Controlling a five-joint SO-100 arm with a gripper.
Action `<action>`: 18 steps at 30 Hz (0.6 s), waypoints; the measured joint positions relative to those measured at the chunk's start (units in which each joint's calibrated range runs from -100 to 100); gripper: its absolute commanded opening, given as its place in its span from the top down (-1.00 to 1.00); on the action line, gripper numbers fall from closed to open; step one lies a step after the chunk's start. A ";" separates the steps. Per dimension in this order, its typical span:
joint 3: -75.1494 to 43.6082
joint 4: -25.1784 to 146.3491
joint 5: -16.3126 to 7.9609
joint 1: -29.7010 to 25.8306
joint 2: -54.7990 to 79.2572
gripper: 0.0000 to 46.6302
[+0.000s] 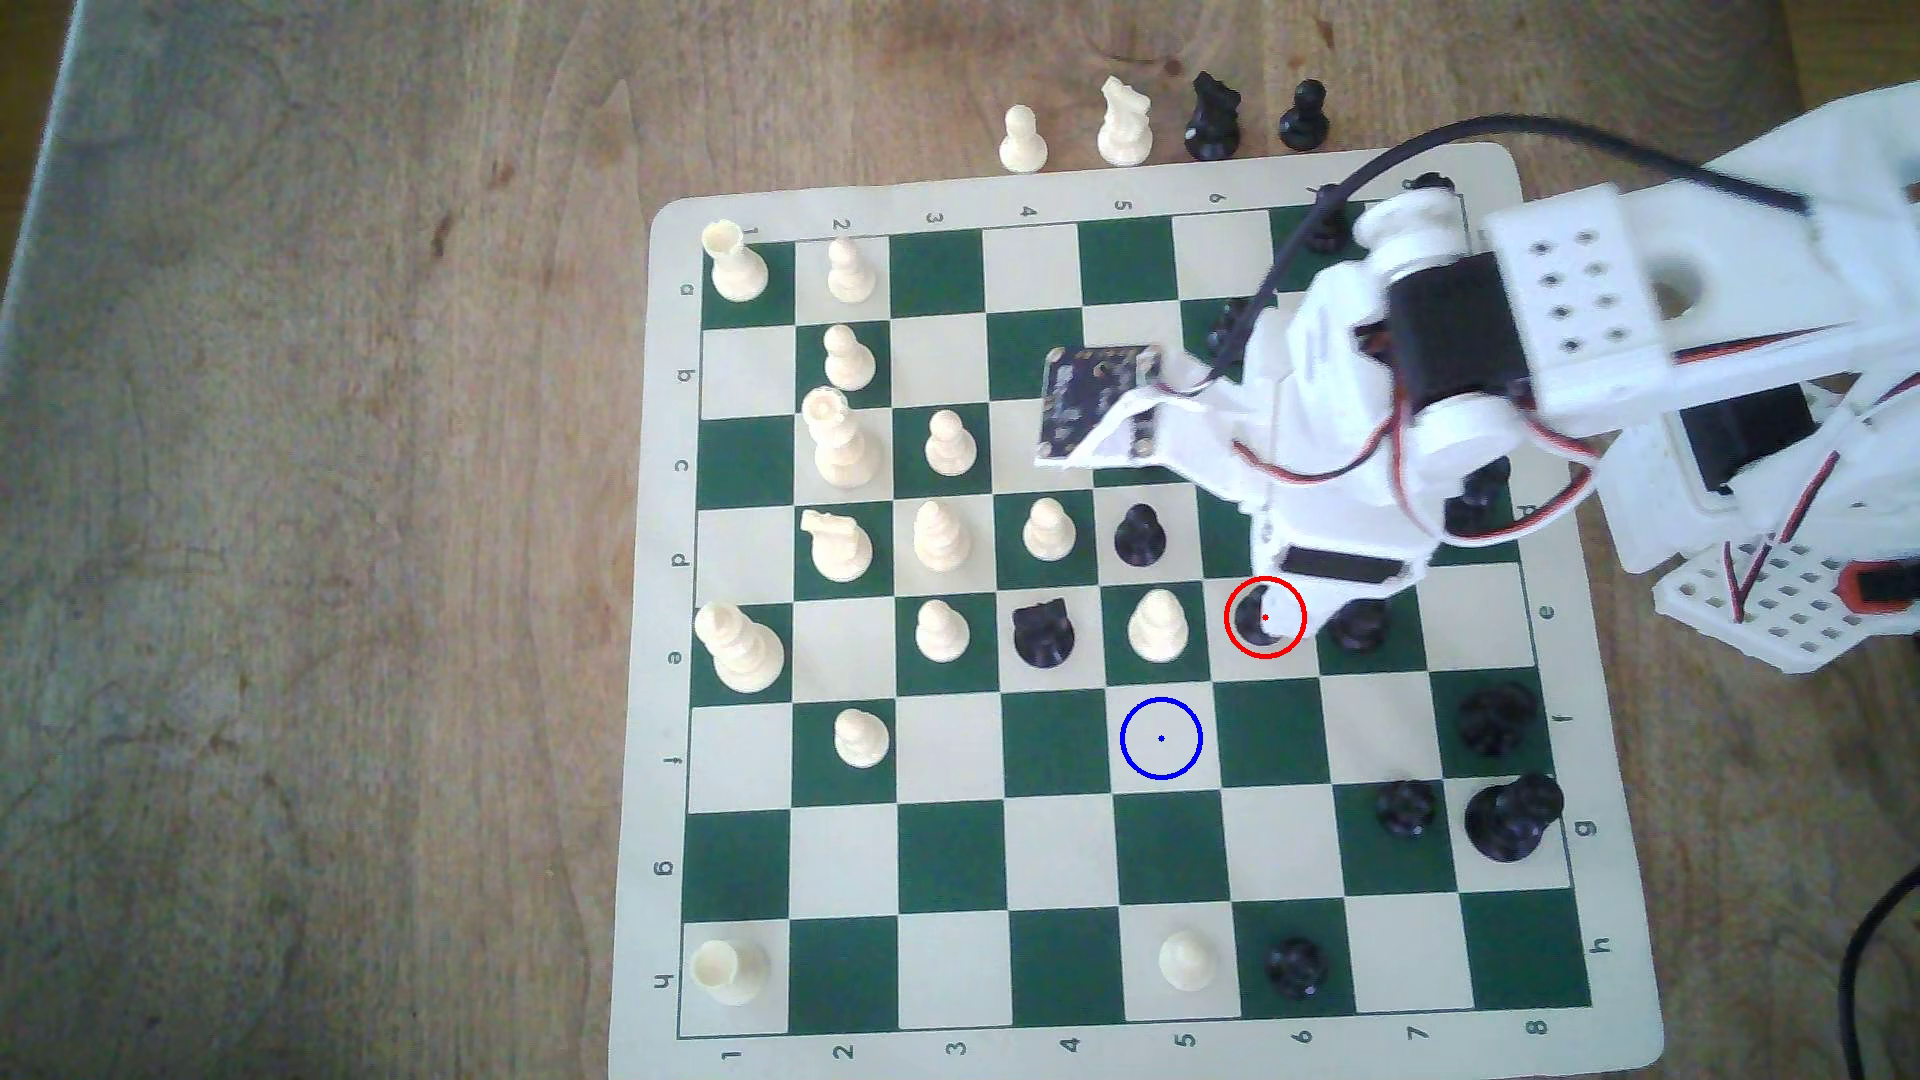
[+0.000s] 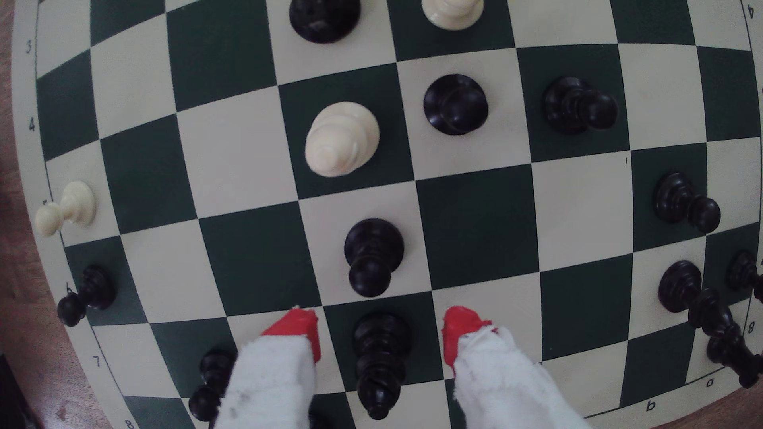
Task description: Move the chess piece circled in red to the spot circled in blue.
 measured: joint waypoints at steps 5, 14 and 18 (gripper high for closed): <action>0.00 -1.35 0.29 0.37 2.51 0.29; 0.00 -3.35 0.78 0.37 3.77 0.27; 0.00 -3.75 1.22 0.37 3.77 0.26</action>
